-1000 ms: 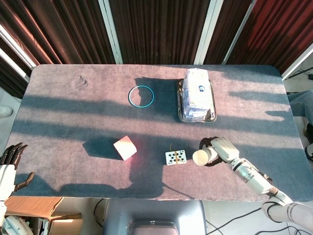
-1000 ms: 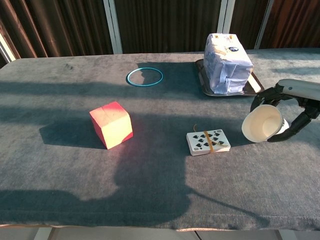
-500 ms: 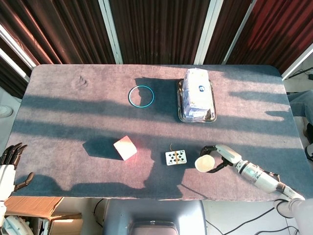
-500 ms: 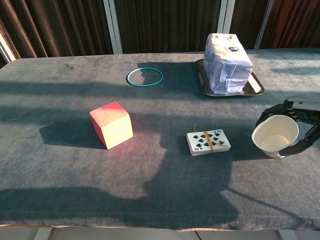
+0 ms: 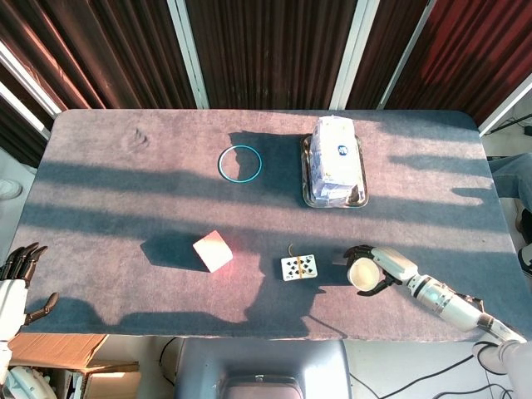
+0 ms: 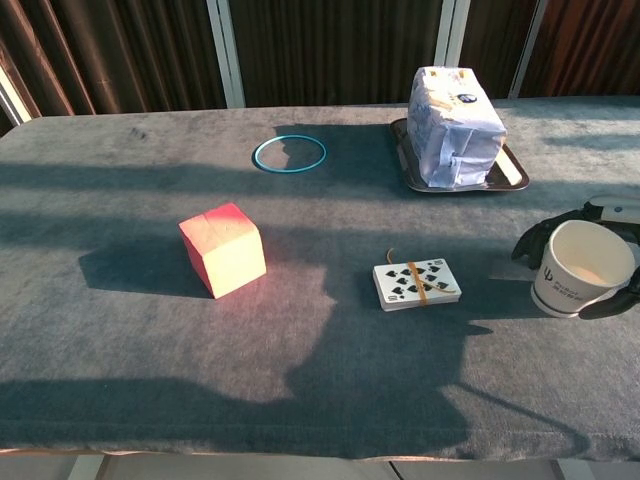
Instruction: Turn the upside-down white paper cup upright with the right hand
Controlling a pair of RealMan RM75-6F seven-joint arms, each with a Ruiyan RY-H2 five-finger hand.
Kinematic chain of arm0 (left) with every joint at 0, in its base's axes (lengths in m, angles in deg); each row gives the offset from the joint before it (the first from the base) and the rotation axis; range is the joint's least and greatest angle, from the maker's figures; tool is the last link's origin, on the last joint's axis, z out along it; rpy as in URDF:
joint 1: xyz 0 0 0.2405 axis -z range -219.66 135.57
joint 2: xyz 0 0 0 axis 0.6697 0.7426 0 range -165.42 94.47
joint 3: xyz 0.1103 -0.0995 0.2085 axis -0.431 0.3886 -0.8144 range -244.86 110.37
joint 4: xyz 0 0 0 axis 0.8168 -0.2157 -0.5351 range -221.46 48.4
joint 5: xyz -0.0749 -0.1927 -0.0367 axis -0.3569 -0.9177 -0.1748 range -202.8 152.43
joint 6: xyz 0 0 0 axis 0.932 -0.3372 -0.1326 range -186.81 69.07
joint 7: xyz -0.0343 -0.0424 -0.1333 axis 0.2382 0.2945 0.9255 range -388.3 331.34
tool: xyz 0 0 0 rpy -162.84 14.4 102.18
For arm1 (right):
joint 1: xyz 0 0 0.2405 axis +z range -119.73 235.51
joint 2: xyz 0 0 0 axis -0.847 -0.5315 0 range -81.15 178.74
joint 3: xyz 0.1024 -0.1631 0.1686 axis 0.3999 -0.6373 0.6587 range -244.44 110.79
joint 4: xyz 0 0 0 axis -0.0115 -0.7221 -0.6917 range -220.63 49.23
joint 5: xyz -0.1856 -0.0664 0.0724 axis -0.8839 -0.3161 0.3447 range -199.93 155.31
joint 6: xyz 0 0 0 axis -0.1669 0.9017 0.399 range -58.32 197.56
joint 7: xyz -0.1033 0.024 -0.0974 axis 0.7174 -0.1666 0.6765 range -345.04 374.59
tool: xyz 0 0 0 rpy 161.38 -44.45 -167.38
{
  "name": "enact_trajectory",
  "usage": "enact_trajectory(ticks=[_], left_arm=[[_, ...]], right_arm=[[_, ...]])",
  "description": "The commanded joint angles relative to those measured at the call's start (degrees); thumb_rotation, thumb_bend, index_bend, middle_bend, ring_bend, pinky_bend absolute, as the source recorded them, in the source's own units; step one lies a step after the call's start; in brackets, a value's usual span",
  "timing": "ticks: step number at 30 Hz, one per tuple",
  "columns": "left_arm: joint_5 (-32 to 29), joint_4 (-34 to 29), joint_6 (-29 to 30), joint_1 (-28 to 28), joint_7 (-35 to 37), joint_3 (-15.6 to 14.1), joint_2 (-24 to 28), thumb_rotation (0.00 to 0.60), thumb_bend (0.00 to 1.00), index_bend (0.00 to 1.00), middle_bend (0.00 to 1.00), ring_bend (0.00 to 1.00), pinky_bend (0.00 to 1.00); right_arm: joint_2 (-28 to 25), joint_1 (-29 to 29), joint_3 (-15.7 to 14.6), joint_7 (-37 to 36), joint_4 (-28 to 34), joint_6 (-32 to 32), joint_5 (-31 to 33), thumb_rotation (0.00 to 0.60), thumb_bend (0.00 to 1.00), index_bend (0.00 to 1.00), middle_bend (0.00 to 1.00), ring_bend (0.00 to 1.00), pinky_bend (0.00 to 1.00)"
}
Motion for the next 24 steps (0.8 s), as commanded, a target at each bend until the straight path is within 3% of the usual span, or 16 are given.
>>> enact_trajectory(ticks=[1,6,11,15,19,24], left_arm=[[-0.05,-0.01,-0.09,0.04,0.03,0.02,0.02,0.6,0.28,0.13,0.08,0.07,0.25],[-0.04,0.01,-0.18,0.07,0.05,-0.01,0.05,0.6,0.28,0.13,0.08,0.07,0.25],[-0.01,-0.02,-0.22,0.09,0.04,-0.04,0.06,0.6,0.28,0.13,0.08,0.07,0.25],[0.02,0.01,-0.34,0.17,-0.09,-0.06,0.02,0.6,0.28,0.13,0.08,0.07,0.25],[-0.05,0.01,-0.48,0.27,-0.44,-0.05,-0.09,0.6,0.28,0.13,0.08,0.07,0.25],[0.26,-0.09,-0.14,0.19,-0.72,-0.13,-0.18,0.6,0.28,0.13,0.08,0.07,0.25]], right_arm=[[-0.81,-0.12,0.22,3.58,0.88,-0.29,0.39,0.6,0.27,0.47,0.27,0.15,0.18],[-2.93,-0.56,0.77,10.18,4.17,0.46,0.81,0.6,0.27,0.26,0.11,0.01,0.02],[-7.78,-2.1,2.25,21.13,11.75,3.68,1.81,0.6,0.24,0.08,0.02,0.0,0.0],[-13.72,-4.34,3.99,33.22,22.12,5.49,4.54,0.6,0.24,0.03,0.01,0.0,0.0],[-18.54,-9.89,7.85,52.94,35.92,9.91,11.98,0.6,0.24,0.03,0.01,0.0,0.0],[-19.46,-17.43,11.83,72.13,47.12,19.67,19.69,0.6,0.24,0.03,0.0,0.0,0.02]])
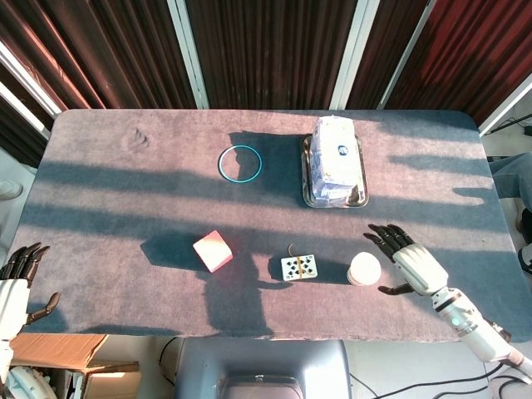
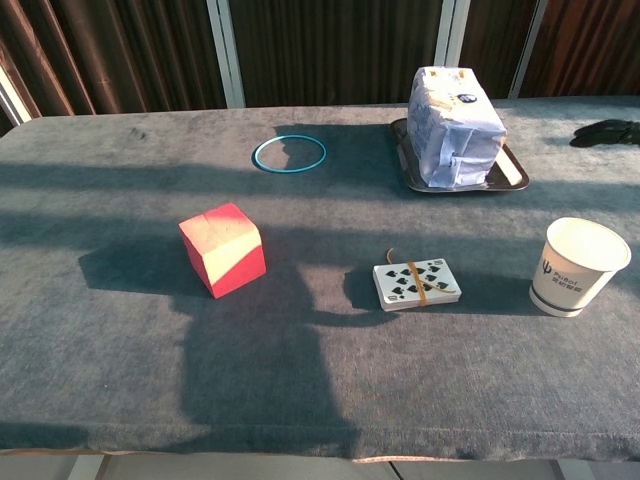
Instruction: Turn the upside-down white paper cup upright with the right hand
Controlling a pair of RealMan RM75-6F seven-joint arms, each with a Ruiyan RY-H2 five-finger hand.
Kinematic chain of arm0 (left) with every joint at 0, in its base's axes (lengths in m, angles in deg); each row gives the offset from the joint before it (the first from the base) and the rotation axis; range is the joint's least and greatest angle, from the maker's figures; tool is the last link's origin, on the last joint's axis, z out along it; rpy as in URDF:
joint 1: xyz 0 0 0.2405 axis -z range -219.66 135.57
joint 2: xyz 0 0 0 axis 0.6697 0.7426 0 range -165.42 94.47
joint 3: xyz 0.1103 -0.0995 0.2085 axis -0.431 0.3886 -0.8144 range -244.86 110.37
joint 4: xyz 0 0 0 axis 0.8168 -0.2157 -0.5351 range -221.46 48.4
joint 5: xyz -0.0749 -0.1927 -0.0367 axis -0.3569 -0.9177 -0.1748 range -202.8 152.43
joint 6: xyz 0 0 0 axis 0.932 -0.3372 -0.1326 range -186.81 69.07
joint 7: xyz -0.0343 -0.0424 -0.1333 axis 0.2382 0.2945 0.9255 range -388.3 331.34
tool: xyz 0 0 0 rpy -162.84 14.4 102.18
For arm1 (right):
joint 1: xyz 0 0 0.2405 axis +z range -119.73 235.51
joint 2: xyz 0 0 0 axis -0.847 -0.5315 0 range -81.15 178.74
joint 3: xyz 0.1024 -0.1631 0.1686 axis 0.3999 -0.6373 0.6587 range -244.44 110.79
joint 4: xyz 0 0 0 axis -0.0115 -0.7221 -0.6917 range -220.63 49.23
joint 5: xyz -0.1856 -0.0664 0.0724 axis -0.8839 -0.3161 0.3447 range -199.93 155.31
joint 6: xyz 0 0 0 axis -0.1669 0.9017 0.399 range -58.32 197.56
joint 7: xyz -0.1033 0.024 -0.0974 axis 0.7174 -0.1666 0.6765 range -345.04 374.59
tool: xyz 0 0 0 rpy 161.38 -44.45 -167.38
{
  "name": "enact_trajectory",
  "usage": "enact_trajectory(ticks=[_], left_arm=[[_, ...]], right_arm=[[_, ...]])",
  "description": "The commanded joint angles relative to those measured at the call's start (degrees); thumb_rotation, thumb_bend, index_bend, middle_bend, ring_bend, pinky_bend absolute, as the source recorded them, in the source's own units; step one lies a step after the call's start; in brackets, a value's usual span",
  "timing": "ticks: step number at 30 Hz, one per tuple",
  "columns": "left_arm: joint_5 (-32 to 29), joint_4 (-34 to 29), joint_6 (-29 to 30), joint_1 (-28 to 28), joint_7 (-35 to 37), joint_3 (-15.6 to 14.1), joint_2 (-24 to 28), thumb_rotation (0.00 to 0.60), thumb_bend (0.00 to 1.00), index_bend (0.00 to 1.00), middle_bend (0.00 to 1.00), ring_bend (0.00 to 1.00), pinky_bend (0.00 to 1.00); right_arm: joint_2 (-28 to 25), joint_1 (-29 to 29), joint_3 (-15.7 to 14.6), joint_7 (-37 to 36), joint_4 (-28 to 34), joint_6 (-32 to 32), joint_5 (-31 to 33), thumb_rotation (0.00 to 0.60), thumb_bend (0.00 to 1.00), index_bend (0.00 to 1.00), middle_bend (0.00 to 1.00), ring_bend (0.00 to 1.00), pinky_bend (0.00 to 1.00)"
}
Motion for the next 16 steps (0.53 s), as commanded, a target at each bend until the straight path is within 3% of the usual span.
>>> enact_trajectory(ticks=[1,6,16], left_arm=[[0.19,-0.02,0.17,-0.02,-0.21,-0.04,-0.1,0.6,0.28,0.13,0.08,0.07,0.25],[0.4,-0.05,0.15,0.1,-0.8,-0.09,-0.33,0.6,0.28,0.13,0.08,0.07,0.25],[0.68,0.11,-0.46,0.67,-1.93,-0.17,-0.92,0.6,0.27,0.13,0.08,0.07,0.25]], right_arm=[[-3.54,-10.43,6.25,23.1,15.59,13.05,10.51,0.6,0.24,0.03,0.0,0.0,0.02],[-1.28,-14.3,8.35,27.73,15.71,17.92,12.98,0.6,0.24,0.04,0.0,0.0,0.06],[-0.68,-16.39,10.11,26.48,14.98,16.17,14.03,0.6,0.24,0.04,0.0,0.0,0.07]])
